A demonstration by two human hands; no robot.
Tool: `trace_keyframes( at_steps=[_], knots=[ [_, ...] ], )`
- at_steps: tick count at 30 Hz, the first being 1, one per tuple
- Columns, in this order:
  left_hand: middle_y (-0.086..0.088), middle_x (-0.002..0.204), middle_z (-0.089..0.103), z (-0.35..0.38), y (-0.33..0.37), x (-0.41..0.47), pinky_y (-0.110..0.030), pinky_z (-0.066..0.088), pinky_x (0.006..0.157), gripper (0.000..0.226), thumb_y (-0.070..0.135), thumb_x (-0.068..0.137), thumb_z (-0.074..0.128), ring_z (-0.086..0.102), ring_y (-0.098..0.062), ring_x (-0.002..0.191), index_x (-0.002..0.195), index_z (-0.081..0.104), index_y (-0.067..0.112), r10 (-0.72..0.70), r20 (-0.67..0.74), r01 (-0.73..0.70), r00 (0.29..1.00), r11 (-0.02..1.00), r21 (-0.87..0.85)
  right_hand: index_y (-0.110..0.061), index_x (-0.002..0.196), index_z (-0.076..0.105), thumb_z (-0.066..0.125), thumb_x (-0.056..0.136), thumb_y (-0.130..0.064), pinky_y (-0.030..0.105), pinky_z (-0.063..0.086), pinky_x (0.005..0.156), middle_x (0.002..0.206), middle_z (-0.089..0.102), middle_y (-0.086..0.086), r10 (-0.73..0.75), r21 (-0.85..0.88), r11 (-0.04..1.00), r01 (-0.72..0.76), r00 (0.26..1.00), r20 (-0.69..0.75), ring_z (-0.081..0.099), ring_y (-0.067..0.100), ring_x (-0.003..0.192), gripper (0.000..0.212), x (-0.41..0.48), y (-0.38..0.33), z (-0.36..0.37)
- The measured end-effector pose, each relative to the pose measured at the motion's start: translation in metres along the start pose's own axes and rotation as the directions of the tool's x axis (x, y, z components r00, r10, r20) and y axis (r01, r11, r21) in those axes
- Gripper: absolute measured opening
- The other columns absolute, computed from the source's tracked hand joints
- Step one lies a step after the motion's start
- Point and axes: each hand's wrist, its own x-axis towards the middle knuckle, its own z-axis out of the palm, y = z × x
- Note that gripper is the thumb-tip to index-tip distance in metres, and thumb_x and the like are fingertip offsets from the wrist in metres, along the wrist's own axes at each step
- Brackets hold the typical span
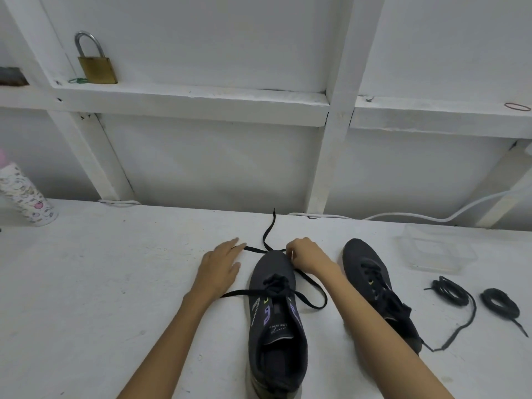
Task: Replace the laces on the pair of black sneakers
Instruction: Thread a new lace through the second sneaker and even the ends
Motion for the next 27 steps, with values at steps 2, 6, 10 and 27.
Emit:
trace_keyframes(
  at_steps=[2, 6, 10, 27],
  knots=[
    [0.003, 0.146, 0.047, 0.005, -0.006, 0.005, -0.037, 0.034, 0.104, 0.039, 0.02, 0.099, 0.049, 0.043, -0.019, 0.132, 0.138, 0.053, 0.02, 0.04, -0.004, -0.04, 0.999, 0.999, 0.03, -0.01, 0.081, 0.064, 0.053, 0.083, 0.005, 0.032, 0.057, 0.067, 0.087, 0.067, 0.012, 0.036, 0.042, 0.998, -0.037, 0.998, 0.043, 0.067, 0.028, 0.071, 0.018, -0.002, 0.006, -0.004],
    [0.003, 0.098, 0.067, 0.0, -0.017, 0.001, -0.024, 0.04, 0.071, 0.012, 0.02, 0.093, 0.061, 0.058, -0.014, 0.089, 0.095, 0.072, 0.016, -0.112, -0.207, 0.099, 0.972, 0.992, -0.073, -0.003, 0.074, 0.056, 0.059, 0.078, 0.011, 0.034, 0.061, 0.07, 0.081, 0.07, 0.019, 0.156, -0.015, 0.988, -0.157, 0.965, 0.209, 0.071, 0.03, 0.065, 0.016, -0.01, 0.016, -0.019],
    [0.003, 0.067, 0.062, -0.012, -0.026, -0.002, -0.027, 0.041, 0.058, 0.026, 0.029, 0.083, 0.061, 0.055, -0.017, 0.063, 0.062, 0.063, 0.014, -0.328, -0.193, 0.333, 0.925, 0.943, -0.01, -0.005, 0.072, 0.058, 0.07, 0.083, 0.002, 0.03, 0.056, 0.077, 0.109, 0.073, 0.016, 0.274, -0.371, 0.924, -0.092, 0.836, 0.475, 0.071, 0.024, 0.083, 0.017, -0.024, 0.01, -0.036],
    [0.005, 0.109, 0.063, 0.018, 0.019, 0.034, -0.032, 0.036, 0.09, 0.019, 0.032, 0.099, 0.051, 0.055, -0.019, 0.105, 0.107, 0.064, 0.02, 0.119, -0.083, -0.102, 0.989, 0.978, 0.183, -0.003, 0.09, 0.072, 0.054, 0.084, 0.001, 0.032, 0.046, 0.073, 0.097, 0.068, 0.01, 0.008, 0.054, 0.999, 0.005, 0.969, -0.249, 0.06, 0.028, 0.095, 0.019, 0.035, 0.011, 0.024]
  ],
)
